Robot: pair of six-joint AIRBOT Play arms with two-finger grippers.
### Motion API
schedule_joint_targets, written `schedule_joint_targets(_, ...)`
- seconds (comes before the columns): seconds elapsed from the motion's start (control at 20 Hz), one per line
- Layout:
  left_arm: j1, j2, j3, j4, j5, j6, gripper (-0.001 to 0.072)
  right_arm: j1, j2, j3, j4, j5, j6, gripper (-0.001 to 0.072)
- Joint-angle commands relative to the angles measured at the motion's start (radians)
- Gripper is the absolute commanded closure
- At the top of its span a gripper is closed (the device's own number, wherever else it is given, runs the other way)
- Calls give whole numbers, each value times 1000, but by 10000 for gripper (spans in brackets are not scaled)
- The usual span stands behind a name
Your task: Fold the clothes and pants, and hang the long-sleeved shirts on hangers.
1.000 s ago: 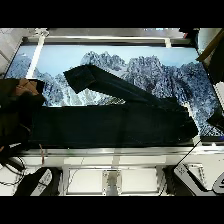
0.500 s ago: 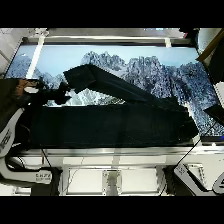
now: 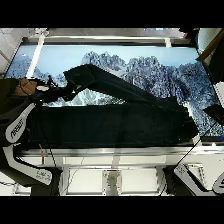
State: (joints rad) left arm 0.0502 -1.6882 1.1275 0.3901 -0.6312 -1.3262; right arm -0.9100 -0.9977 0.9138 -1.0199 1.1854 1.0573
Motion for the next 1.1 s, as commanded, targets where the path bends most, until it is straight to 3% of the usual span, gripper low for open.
schedule_joint_targets(0.0,-6,-10,10,82,-18,-18,74,0,0,0,3,0,0,174)
schedule_joint_targets(0.15,-7,-18,10,141,3,-83,74,0,0,0,3,0,0,174)
schedule_joint_targets(0.3,-20,-29,10,124,129,-153,74,1,0,0,4,2,0,174)
schedule_joint_targets(0.6,-69,-80,22,26,246,-155,86,0,0,0,45,2,0,174)
schedule_joint_targets(0.65,-72,-91,29,6,246,-155,135,1,0,0,50,2,0,174)
schedule_joint_targets(0.7,-74,-98,37,-9,248,-155,263,0,0,0,53,2,0,174)
schedule_joint_targets(0.8,-67,-100,63,-7,258,-132,677,0,0,0,53,2,0,174)
schedule_joint_targets(0.95,-12,-51,105,11,250,-98,683,0,0,3,43,1,-1,174)
schedule_joint_targets(1.05,52,35,105,116,222,-98,683,0,0,14,1,1,-1,174)
